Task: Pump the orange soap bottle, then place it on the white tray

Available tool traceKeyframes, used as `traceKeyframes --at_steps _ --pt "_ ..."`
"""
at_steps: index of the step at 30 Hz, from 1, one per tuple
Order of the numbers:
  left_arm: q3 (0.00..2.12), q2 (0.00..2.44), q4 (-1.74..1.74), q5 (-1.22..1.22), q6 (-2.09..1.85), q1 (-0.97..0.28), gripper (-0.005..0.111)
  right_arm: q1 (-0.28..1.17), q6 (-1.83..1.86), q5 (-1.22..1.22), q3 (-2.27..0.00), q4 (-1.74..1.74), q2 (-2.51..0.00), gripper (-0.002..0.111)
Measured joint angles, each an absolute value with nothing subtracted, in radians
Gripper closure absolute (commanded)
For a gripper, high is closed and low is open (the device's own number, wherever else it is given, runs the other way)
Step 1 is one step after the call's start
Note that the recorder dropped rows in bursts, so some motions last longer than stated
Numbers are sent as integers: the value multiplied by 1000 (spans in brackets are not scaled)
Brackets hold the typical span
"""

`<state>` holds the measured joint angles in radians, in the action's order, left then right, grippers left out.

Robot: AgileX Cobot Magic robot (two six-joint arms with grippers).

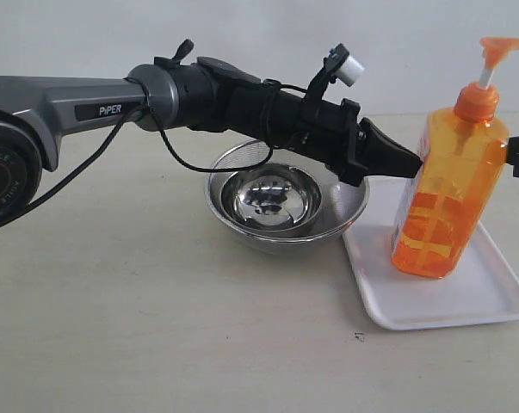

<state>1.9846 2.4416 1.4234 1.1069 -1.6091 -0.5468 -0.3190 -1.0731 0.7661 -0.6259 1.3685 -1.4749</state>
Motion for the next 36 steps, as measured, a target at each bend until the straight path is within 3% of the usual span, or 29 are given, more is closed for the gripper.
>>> traceKeyframes --at_steps 36 --pt "1985 2442 1420 1148 -1605 -580 102 -319 -1073 745 -626 1363 -1475 108"
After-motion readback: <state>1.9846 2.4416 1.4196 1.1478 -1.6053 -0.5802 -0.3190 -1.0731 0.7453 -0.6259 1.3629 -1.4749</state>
